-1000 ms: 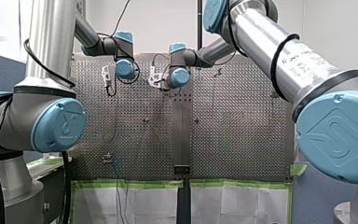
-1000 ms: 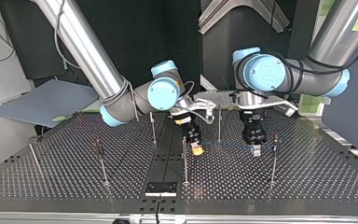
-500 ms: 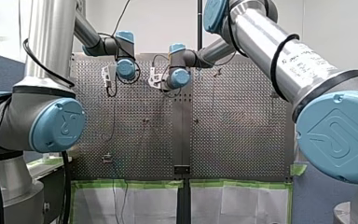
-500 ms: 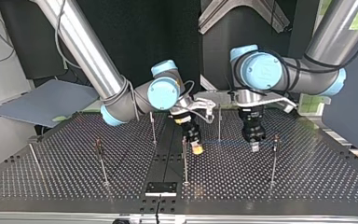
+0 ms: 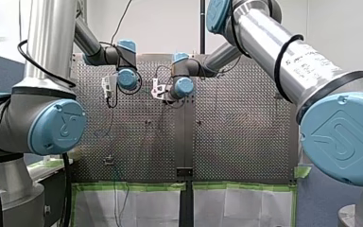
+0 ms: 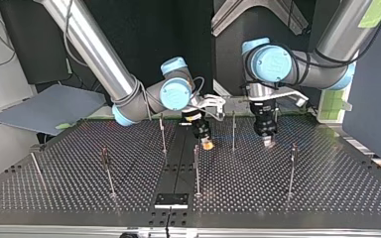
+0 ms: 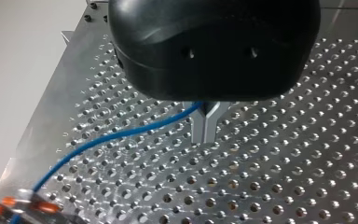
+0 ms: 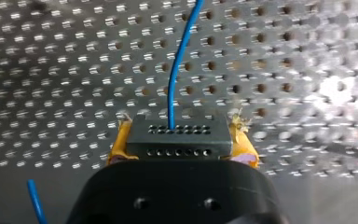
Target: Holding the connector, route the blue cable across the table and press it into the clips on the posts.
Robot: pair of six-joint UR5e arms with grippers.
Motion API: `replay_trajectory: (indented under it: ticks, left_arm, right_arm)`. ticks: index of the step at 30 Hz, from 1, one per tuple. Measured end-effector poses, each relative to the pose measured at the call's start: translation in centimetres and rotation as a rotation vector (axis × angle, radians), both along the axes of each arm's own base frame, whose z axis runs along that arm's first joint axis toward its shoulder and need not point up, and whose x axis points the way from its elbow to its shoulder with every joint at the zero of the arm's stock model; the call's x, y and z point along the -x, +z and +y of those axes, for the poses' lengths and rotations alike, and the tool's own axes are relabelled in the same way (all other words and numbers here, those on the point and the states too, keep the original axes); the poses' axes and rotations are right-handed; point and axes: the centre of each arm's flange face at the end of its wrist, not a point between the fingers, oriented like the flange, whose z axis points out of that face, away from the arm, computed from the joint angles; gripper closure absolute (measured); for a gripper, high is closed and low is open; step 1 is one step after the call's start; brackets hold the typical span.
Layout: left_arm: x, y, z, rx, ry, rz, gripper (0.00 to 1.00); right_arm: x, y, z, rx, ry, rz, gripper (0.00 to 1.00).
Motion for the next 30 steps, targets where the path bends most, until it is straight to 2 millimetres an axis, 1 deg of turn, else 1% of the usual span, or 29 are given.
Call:
replay_trajectory:
  ticks: [4, 6, 15, 18, 26, 30]
  left_arm:
    - [0.4, -1.4, 0.3, 0.014, 0.002, 0.001, 1.00]
    - [0.6, -2.6, 0.3, 0.017, 0.000, 0.011, 1.00]
    - [1.3, -8.9, 0.5, 0.012, 0.002, 0.082, 1.00]
    - [1.6, -10.6, 0.5, 0.011, -0.004, 0.104, 1.00]
    - [2.9, -15.6, 0.3, 0.008, -0.049, 0.191, 1.00]
    - [2.8, -17.2, 0.2, 0.008, -0.057, 0.209, 1.00]
  right_arm:
    - [0.5, -1.6, 0.4, -0.020, 0.000, 0.028, 1.00]
    - [0.8, -2.4, 0.7, -0.030, 0.000, 0.044, 1.00]
    - [1.8, -5.7, 1.9, -0.067, 0.004, 0.109, 1.00]
    - [1.9, -6.1, 2.2, -0.070, 0.007, 0.121, 1.00]
    - [2.0, -6.6, 2.6, -0.071, 0.012, 0.132, 1.00]
    - [2.1, -6.9, 2.7, -0.076, 0.012, 0.136, 1.00]
